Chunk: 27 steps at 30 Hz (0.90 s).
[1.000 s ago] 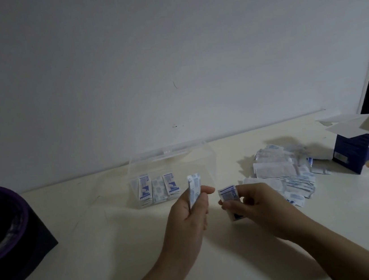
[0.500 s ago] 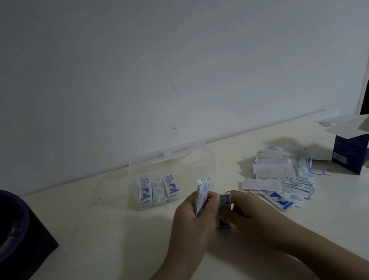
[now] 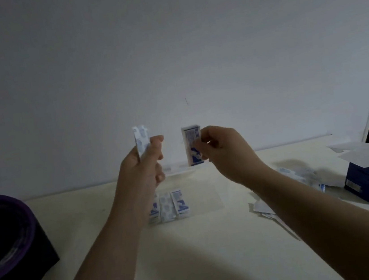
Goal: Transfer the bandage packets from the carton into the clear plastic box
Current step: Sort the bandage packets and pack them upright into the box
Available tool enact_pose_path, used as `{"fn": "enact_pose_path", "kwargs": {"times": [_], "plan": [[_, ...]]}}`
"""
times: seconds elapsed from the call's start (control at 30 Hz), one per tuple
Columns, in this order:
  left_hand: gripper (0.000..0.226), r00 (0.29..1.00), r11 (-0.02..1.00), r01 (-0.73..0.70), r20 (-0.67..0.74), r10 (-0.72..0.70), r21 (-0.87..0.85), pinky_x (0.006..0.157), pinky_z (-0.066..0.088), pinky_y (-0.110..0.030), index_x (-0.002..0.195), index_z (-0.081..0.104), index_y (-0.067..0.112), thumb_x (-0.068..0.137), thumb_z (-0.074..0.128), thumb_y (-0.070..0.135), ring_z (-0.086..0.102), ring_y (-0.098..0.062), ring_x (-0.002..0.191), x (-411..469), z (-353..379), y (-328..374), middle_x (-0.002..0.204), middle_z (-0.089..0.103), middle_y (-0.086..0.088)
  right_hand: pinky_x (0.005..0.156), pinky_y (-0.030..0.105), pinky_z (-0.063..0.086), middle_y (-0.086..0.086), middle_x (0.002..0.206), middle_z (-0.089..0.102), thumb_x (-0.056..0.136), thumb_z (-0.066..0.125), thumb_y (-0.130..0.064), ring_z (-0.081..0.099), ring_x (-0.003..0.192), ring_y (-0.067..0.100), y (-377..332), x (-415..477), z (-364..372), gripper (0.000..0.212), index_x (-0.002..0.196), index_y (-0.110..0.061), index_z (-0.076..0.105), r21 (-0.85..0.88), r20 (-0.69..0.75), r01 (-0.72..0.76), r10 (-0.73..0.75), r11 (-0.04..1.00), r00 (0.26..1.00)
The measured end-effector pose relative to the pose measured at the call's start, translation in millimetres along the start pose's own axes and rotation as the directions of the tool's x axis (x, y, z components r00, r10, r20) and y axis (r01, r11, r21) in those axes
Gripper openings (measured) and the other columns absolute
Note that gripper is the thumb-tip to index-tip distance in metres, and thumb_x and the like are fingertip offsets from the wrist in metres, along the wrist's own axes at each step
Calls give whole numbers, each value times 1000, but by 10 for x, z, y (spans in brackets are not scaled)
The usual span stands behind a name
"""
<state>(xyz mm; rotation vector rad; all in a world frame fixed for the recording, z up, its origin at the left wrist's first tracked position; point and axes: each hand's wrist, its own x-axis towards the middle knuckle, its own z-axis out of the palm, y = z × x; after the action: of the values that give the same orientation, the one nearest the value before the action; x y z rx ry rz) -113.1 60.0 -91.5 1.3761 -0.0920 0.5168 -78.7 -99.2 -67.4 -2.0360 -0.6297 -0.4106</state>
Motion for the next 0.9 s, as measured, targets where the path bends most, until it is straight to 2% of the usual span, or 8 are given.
{"fn": "enact_pose_path", "kwargs": {"times": [0.1, 0.23, 0.33, 0.4, 0.63, 0.7, 0.83, 0.9], "plan": [[19, 994, 969, 36, -104, -10, 246, 53, 36, -25, 101, 66, 18, 96, 50, 27, 39, -7, 46, 174, -218, -96, 75, 53, 3, 50, 13, 38, 4, 89, 64, 94, 51, -18, 56, 69, 11, 42, 342, 196, 11, 92, -11, 60, -165, 122, -63, 84, 984, 989], [17, 993, 660, -29, -56, 108, 751, 59, 36, -25, 97, 63, 16, 95, 50, 26, 51, -13, 68, 225, -356, -200, 83, 59, 1, 56, 21, 43, 19, 103, 67, 89, 58, -11, 57, 78, 20, 226, 604, 526, 21, 105, 1, 62, -319, 325, -264, 367, 910, 872], [13, 998, 606, -23, -19, 63, 795, 57, 40, -13, 99, 62, 17, 94, 51, 22, 55, -9, 70, 227, -432, -220, 89, 61, 3, 71, 29, 52, 17, 100, 65, 86, 64, -18, 59, 81, 23, 311, 681, 742, 27, 104, 1, 61, -523, 409, -265, 512, 810, 755], [12, 1000, 570, -9, -2, 18, 822, 68, 43, -21, 98, 61, 18, 93, 51, 22, 57, -14, 79, 258, -477, -236, 93, 63, 1, 77, 31, 52, 14, 101, 63, 86, 64, -20, 59, 83, 23, 342, 705, 840, 30, 108, 0, 59, -621, 425, -228, 567, 750, 706], [14, 998, 520, -6, 38, -50, 854, 72, 43, -25, 100, 60, 18, 94, 48, 21, 57, -15, 84, 319, -559, -251, 92, 59, 2, 56, 19, 50, 9, 71, 60, 90, 56, -15, 56, 57, 14, 356, 744, 971, 19, 76, -2, 58, -669, 436, -290, 677, 685, 592], [17, 996, 512, -2, 44, -71, 859, 75, 45, -27, 103, 61, 15, 95, 47, 21, 58, -18, 87, 323, -562, -249, 96, 62, -1, 61, 21, 55, 10, 76, 65, 88, 59, -13, 60, 59, 15, 358, 754, 997, 15, 78, -2, 60, -690, 447, -263, 683, 674, 578], [19, 993, 492, 0, 59, -105, 870, 76, 46, -30, 101, 62, 12, 94, 46, 20, 60, -20, 88, 308, -559, -286, 99, 65, -5, 75, 22, 48, 6, 87, 63, 85, 60, -15, 56, 71, 13, 371, 713, 1029, 18, 96, -2, 66, -829, 495, 134, 603, 542, 625], [18, 991, 488, 3, 62, -117, 873, 78, 47, -31, 100, 63, 13, 93, 47, 20, 60, -21, 90, 307, -564, -295, 99, 65, -5, 81, 23, 43, 4, 89, 58, 89, 55, -18, 54, 82, 15, 348, 668, 1026, 28, 111, -1, 62, -820, 537, 226, 570, 526, 622]]}}
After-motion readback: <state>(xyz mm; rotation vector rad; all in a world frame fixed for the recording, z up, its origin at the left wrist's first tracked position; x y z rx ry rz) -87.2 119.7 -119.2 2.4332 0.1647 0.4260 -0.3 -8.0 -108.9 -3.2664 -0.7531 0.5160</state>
